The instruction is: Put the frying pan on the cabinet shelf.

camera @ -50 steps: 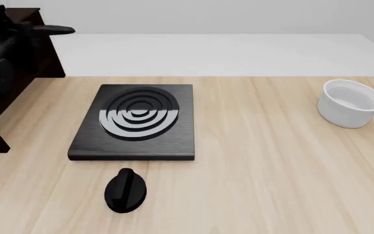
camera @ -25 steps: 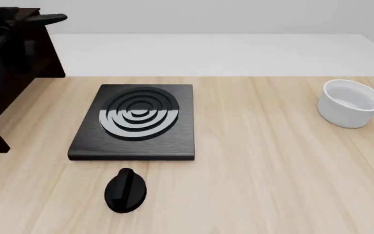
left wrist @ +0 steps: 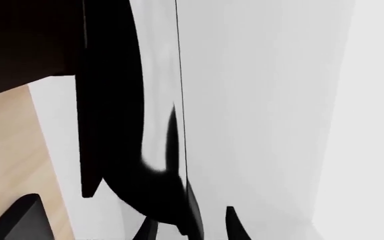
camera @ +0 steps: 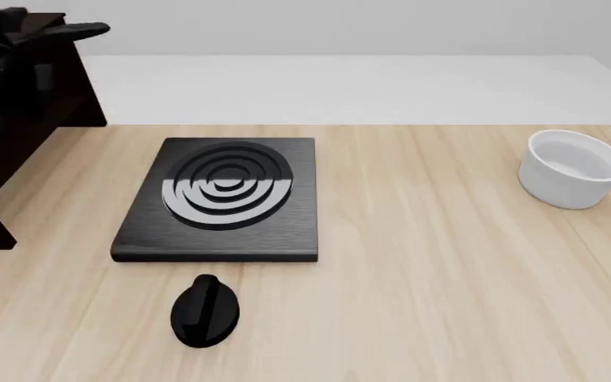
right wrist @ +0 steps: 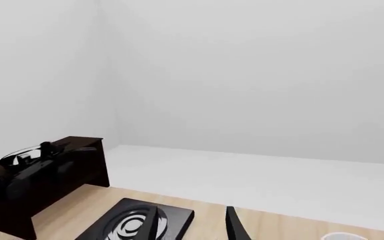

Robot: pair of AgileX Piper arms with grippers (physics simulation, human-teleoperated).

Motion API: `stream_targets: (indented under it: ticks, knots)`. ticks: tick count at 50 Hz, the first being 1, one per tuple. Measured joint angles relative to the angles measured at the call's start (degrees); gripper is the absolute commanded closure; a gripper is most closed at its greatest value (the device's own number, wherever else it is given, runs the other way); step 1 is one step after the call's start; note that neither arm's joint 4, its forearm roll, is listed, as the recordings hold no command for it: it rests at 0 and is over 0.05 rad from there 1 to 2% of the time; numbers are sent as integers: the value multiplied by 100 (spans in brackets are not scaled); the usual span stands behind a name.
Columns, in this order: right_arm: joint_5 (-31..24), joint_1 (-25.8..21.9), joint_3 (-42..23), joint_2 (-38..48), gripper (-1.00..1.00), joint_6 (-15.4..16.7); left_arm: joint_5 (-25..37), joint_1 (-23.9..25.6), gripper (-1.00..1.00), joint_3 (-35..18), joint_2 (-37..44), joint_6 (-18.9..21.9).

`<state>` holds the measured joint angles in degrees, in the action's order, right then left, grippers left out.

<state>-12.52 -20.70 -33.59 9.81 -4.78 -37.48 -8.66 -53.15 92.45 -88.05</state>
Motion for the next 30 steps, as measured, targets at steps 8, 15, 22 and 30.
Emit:
stream_targets:
  ticks: [8,15,22,30]
  knots:
    - [-37,29,12,-56,-100,-15,-53,67,-100,303,-316,116]
    - [-80,58,45,-125,-100,-37,-105,143,-100,584,-603,215]
    - [-96,81,77,-168,-100,-60,-154,237,-100,893,-925,262]
    - [-149,125,84,-219,-100,-62,-207,312,-100,1269,-1280,300]
